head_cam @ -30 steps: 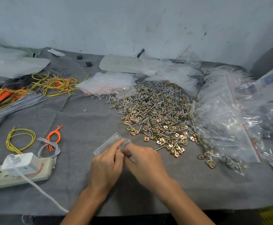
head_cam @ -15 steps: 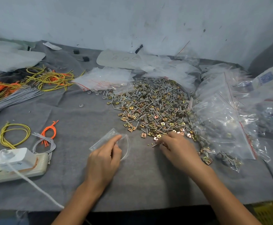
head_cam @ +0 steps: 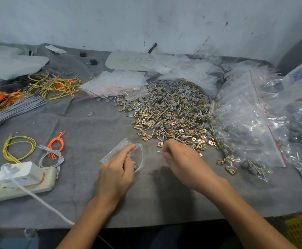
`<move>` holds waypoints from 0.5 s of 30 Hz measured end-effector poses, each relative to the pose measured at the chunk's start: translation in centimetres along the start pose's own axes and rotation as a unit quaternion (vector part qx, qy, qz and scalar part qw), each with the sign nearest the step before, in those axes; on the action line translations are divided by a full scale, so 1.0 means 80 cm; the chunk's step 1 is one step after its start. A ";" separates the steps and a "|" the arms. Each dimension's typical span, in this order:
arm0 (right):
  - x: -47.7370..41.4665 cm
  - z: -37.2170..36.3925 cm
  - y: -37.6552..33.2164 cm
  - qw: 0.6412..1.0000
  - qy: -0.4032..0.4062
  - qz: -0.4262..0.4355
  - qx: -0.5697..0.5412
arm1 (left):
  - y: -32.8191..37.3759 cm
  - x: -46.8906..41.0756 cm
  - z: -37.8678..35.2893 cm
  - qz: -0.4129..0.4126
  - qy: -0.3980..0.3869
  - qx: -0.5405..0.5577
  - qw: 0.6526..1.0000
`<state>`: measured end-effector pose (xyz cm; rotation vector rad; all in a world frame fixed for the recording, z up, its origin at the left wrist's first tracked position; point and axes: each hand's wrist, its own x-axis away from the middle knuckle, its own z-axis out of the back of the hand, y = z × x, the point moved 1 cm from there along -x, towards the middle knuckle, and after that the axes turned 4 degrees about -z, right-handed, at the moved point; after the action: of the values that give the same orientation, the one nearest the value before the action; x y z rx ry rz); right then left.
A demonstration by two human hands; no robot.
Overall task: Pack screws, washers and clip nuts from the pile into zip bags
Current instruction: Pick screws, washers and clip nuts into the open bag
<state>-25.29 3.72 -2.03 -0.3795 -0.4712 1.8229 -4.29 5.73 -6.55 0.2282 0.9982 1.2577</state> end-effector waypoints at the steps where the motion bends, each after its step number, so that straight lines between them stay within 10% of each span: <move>1: 0.003 -0.003 -0.014 1.000 -0.005 0.014 -0.008 | -0.001 0.001 0.000 -0.004 -0.005 -0.005 1.000; 15: -0.014 -0.062 -0.067 0.985 0.132 0.102 0.035 | 0.002 0.001 0.004 -0.026 -0.015 -0.004 1.000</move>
<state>-18.17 4.71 -3.68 -0.6307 -0.1876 1.9444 -4.20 6.00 -6.30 0.2127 0.9669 1.2068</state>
